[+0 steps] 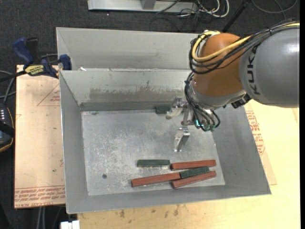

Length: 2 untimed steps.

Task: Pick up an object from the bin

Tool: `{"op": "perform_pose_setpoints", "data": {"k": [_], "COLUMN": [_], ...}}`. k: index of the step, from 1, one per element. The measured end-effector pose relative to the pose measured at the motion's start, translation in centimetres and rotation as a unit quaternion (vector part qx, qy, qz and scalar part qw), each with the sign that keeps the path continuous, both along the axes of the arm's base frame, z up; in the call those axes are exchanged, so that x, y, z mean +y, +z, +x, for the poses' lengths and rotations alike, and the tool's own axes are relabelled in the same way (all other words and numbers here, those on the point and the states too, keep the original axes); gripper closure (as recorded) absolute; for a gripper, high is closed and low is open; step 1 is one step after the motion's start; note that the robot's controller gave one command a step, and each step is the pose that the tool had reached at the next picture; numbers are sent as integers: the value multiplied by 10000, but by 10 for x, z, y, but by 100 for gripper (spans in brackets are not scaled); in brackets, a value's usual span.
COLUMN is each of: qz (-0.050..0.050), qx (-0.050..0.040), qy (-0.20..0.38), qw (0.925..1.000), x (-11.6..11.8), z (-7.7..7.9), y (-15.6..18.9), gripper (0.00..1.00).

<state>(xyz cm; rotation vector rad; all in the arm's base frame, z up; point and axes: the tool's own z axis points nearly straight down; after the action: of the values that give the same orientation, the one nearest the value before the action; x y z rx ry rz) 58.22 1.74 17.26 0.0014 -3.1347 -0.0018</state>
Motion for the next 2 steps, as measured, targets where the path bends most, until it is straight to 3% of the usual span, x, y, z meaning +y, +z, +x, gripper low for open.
{"op": "perform_pose_setpoints", "data": {"k": [1,2], "qz": [1,-1], "qx": [-38,-77], "qy": [-2,105], "qw": [10000,9999], "x": [0,1], "z": [2,-18], "y": [4,-39], "gripper": [0,0]}}
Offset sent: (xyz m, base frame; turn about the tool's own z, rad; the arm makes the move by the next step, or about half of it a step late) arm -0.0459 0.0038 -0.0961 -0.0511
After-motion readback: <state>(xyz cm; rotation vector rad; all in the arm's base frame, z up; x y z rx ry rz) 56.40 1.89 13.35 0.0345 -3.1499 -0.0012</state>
